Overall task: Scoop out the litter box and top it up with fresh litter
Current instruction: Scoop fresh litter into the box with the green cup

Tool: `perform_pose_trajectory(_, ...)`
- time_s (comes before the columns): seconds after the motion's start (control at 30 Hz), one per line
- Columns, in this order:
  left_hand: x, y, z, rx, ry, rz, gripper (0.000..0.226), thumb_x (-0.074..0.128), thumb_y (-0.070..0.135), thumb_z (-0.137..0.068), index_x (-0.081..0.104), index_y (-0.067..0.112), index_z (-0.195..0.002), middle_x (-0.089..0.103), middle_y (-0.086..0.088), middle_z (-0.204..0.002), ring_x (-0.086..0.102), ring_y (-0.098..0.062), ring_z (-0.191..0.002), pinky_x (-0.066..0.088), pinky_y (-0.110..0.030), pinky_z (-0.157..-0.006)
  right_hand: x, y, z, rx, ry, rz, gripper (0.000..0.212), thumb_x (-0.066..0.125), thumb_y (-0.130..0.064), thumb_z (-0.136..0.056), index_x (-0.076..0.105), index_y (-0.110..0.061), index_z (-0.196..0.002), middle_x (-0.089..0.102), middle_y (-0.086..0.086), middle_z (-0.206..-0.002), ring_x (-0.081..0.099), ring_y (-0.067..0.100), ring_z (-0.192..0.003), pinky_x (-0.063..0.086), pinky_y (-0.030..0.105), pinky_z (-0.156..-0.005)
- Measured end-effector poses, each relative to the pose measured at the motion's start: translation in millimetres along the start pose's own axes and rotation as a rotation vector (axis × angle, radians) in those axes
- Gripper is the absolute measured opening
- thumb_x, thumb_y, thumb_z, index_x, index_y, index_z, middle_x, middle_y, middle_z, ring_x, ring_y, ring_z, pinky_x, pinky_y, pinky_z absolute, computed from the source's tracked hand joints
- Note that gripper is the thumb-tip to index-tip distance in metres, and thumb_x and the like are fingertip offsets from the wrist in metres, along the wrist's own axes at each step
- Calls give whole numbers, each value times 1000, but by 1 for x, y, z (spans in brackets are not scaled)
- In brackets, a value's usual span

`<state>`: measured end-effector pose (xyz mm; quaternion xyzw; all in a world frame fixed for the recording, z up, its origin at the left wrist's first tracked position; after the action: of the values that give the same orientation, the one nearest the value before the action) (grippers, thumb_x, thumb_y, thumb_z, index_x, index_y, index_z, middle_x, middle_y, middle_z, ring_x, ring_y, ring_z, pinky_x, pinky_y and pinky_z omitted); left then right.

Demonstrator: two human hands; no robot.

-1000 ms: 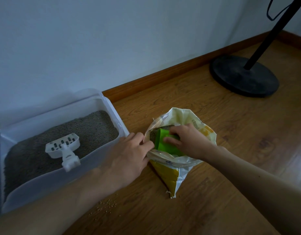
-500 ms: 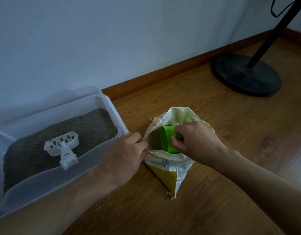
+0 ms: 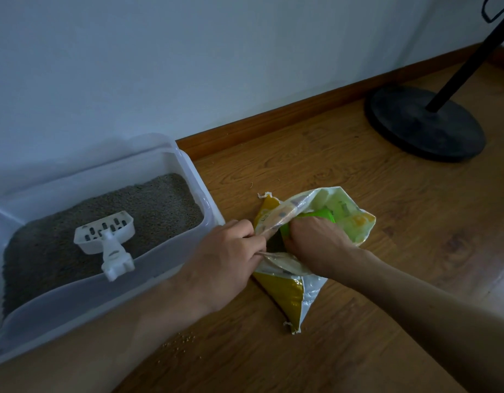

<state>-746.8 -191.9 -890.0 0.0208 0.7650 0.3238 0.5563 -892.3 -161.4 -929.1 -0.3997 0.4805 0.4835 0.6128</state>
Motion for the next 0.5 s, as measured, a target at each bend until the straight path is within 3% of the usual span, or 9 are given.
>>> perform_pose_trajectory(0.07,-1,-3,1,-4,-2,12,10,63,27,-94,70,20,-93,53,8,-89,49,-9,-83,46,-28,-68,2,6,3,-30,-35,-118,33,44,-32,-96,39,-21,-65,49,-3,-71,58,23,-72,49,38,-63)
perform_pose_trajectory(0.13,-2,-4,3,-5,-1,21,8,65,25,-93,70,21,-91,53,9,-88,49,-7,-81,44,-25,-67,-2,11,8,-61,-27,-229,32,44,-32,-98,45,-18,-69,50,-1,-68,51,18,-64,45,37,-62)
perform_pose_trajectory(0.23,-5,-9,4,-29,-2,29,6,65,26,-92,69,23,-89,51,12,-88,49,-4,-81,45,-24,-66,-12,27,17,37,54,-527,35,45,-27,-100,52,-10,-70,52,3,-64,43,11,-54,36,24,-52)
perform_pose_trajectory(0.5,-10,-14,6,-40,5,20,7,65,28,-91,71,25,-92,52,15,-87,50,-2,-81,47,-24,-67,-25,42,53,105,294,-746,35,50,-14,-97,54,-5,-63,50,4,-56,40,6,-46,34,24,-42)
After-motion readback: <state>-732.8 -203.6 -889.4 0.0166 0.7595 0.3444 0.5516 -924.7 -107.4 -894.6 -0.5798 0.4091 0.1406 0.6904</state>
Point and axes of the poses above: each hand's wrist, its own z-axis away from the middle knuckle, its own x-axis out of the palm, y = z × x, the point moved 7 cm from there along -z, towards the middle knuckle
